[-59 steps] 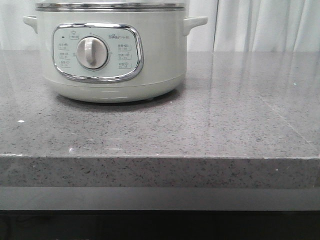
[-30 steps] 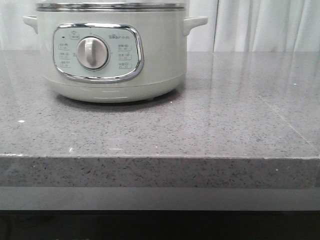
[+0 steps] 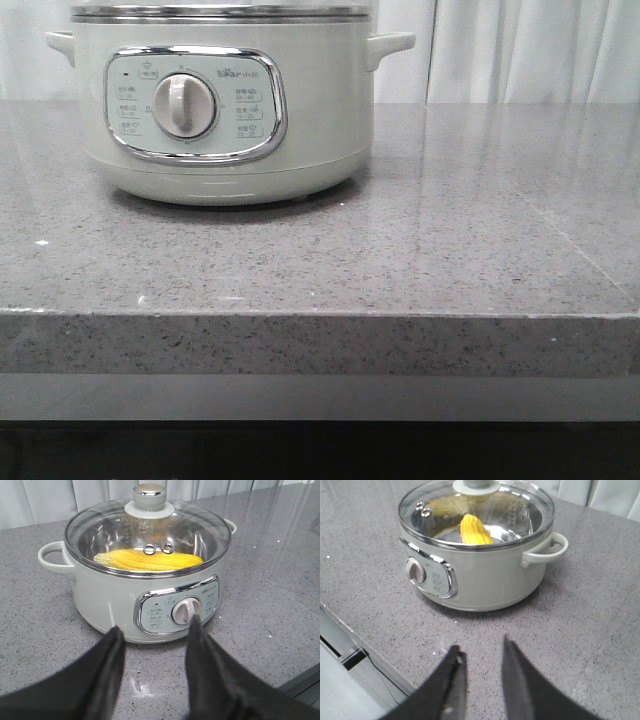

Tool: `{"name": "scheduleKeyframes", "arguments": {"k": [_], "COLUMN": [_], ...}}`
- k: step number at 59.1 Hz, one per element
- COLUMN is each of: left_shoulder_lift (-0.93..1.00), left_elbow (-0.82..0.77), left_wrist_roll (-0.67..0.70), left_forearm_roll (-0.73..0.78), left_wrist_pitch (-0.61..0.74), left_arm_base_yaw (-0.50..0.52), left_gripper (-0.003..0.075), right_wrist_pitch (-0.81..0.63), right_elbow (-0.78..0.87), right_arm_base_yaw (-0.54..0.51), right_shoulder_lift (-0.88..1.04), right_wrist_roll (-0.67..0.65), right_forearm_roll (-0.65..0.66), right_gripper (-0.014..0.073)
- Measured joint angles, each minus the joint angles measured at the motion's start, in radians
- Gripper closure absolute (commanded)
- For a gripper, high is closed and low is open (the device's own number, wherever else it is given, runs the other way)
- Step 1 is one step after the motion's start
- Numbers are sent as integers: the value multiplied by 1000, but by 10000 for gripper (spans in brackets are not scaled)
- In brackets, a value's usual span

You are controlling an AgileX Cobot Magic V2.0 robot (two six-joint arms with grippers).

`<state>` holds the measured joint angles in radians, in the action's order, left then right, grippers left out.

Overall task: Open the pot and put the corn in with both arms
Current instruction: 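Release the lid knob and withdraw the left gripper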

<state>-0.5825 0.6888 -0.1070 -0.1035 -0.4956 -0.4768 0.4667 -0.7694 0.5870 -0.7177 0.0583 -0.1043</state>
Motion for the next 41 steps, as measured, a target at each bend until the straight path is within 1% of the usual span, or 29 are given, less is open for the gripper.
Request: {"name": "scheduleKeyframes", "arguments": {"k": [5, 8, 41], "left_shoulder_lift": [0, 0, 0], "left_elbow": [0, 0, 0], "left_wrist_roll": [0, 0, 0], "left_forearm_roll": [0, 0, 2], "left_wrist_pitch": [0, 0, 0], "left_arm_base_yaw": [0, 0, 0], "left_gripper": [688, 738, 741], "right_wrist_pitch": [8, 10, 18], "right_elbow": [0, 0, 0], "right_arm_base_yaw": [0, 0, 0], "right_shoulder_lift": [0, 0, 0], "right_wrist_roll": [0, 0, 0], "right_forearm_roll": [0, 0, 0], "right_gripper": [688, 718, 713]}}
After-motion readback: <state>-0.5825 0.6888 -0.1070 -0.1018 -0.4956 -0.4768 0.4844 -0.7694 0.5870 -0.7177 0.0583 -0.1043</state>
